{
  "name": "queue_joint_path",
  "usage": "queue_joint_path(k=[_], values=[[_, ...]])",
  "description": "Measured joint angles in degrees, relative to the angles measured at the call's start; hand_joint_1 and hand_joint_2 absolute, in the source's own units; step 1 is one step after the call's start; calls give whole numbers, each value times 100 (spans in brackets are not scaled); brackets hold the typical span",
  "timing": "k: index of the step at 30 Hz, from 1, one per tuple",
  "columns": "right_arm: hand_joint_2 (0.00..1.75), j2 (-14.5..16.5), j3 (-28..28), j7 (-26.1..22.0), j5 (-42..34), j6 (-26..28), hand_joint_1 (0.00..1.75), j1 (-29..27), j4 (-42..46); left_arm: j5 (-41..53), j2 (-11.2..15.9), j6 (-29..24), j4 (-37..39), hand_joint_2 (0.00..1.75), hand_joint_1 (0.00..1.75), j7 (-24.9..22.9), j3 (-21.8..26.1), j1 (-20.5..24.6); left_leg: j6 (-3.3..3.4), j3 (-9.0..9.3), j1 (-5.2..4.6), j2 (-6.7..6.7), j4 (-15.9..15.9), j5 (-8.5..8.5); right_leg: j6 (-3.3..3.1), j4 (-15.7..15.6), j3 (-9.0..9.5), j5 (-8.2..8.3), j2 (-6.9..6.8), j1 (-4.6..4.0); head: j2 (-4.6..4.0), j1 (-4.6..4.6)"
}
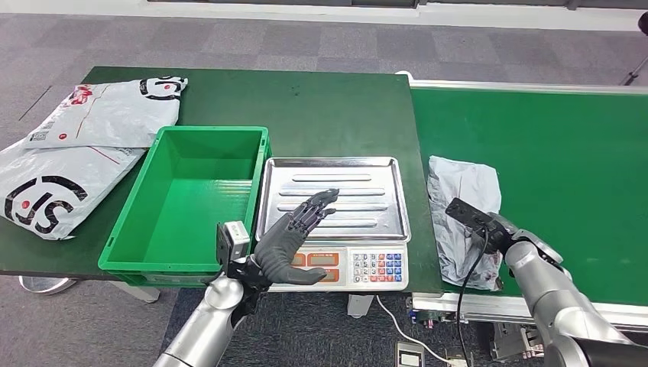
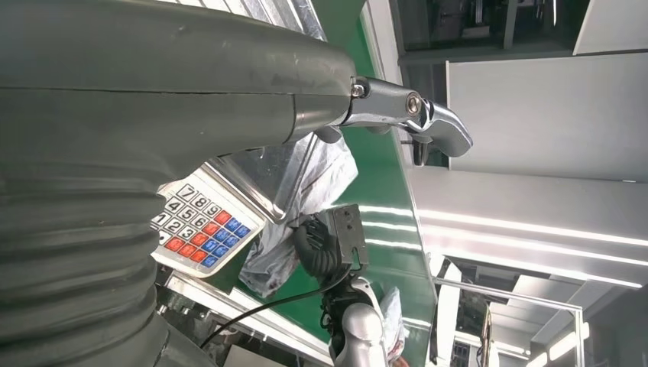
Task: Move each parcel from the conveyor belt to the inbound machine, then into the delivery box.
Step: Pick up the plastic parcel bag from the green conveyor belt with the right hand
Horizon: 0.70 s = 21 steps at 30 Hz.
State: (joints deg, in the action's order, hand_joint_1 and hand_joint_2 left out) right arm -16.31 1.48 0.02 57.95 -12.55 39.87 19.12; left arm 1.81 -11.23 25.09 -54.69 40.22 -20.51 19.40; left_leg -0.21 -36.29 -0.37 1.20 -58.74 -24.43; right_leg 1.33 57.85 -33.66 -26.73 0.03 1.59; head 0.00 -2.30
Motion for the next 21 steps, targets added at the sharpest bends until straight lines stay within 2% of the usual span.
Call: queue_joint_path(k=[11,13,17,21], values=[[175,31,-3,-84,-113,286,175,17,14,-5,24,-53,-46,175,0,1,8,-52,0,-1,0,0,0,0,0,0,1,0,0,0,0,0],[175,53,3,-345,-283,730,175,16,79,-7,31,-73,-87,175,0,2,24,-83,0,-1,0,-2,0,0,0,0,0,0,2,0,0,0],[175,151,160,-1183,-788,1979,175,-8,442,2,43,-93,-199,175,0,2,62,-164,0,-1,0,0,0,0,0,0,-1,0,0,0,0,0],[175,325,526,-2035,-1421,3106,175,-244,1344,26,43,-84,-255,175,0,2,96,-213,0,-1,1,3,0,0,0,0,-1,-1,-3,-1,0,0]])
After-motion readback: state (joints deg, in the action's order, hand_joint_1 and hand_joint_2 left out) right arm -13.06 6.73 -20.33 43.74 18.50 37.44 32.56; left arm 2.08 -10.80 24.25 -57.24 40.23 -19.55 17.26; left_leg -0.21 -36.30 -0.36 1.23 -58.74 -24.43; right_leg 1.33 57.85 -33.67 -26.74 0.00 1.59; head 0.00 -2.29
